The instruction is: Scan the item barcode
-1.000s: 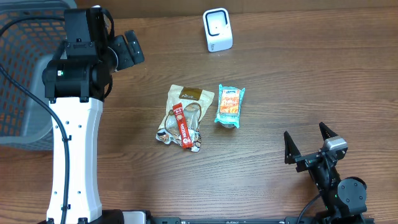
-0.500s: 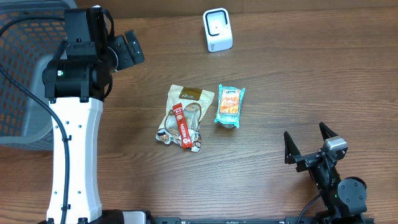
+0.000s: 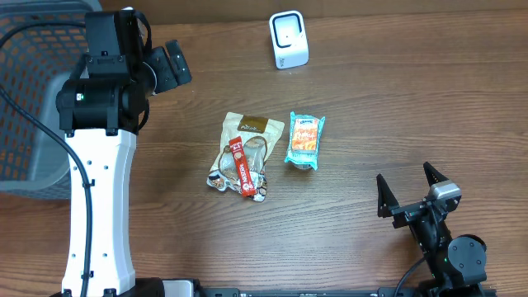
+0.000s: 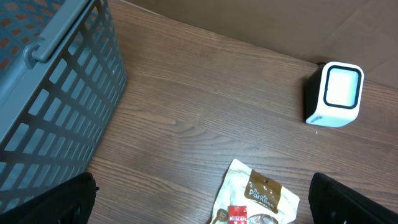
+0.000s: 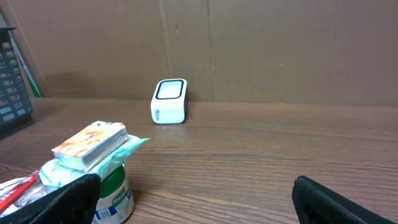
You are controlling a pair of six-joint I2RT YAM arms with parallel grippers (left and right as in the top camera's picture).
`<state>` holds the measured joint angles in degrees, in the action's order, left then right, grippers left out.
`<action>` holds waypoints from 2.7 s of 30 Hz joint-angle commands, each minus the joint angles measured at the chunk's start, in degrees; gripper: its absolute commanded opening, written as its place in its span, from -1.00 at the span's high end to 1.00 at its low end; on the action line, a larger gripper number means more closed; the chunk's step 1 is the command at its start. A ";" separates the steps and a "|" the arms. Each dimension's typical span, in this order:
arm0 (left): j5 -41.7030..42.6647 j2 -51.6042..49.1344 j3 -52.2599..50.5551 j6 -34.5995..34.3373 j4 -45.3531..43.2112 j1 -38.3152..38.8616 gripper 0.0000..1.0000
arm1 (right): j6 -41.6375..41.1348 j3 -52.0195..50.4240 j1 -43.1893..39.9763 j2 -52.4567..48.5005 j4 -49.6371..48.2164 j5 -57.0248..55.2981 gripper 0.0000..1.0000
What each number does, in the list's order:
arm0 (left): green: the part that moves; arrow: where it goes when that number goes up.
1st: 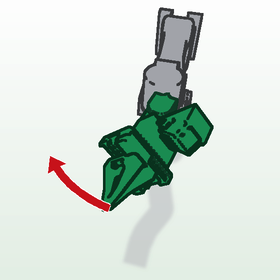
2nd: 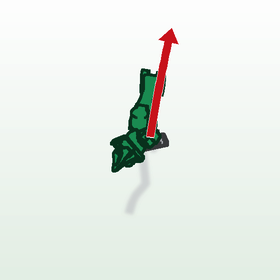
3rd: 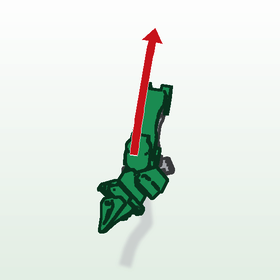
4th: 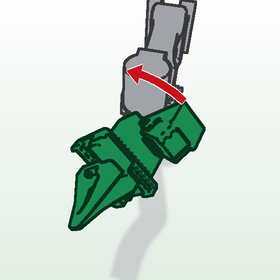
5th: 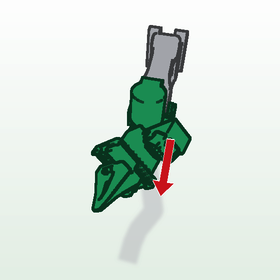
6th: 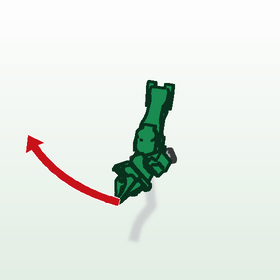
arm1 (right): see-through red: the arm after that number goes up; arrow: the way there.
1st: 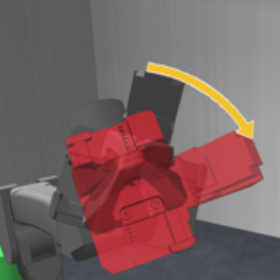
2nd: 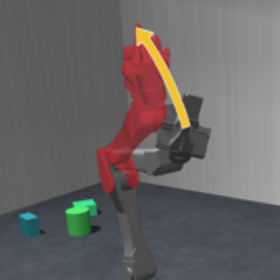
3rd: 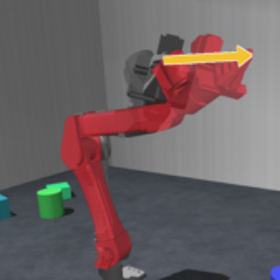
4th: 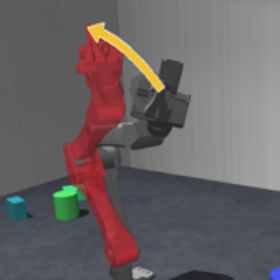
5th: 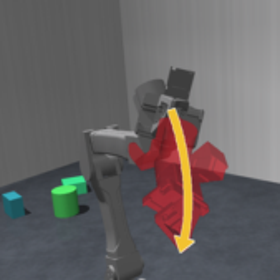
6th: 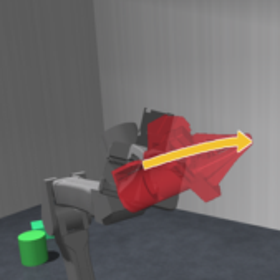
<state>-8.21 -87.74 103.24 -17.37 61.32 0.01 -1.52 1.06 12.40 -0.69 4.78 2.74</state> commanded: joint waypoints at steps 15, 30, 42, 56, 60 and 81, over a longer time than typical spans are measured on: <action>-0.09 0.85 0.92 1.09 0.00 0.00 -1.00 | -0.22 -0.59 -0.22 0.52 -0.13 -0.07 -1.00; -0.11 0.85 0.92 1.09 0.20 0.00 -0.99 | -0.22 -0.59 -0.22 0.52 -0.13 -0.09 -1.00; -0.09 0.85 0.92 1.09 0.20 0.00 -1.00 | -0.22 -0.59 -0.22 0.52 -0.15 -0.09 -1.00; -0.09 0.85 0.92 1.09 0.20 0.00 -1.00 | -0.22 -0.59 -0.22 0.52 -0.13 -0.07 -1.00; -0.09 0.85 0.92 1.09 0.20 0.00 -1.00 | -0.22 -0.59 -0.22 0.52 -0.13 -0.09 -1.00; -0.09 0.85 0.92 1.09 0.20 0.00 -0.99 | -16.76 14.82 -0.17 -2.34 7.23 3.34 -1.00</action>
<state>-8.21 -87.74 103.24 -17.37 61.56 0.01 -14.92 8.32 12.40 -1.61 11.25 5.76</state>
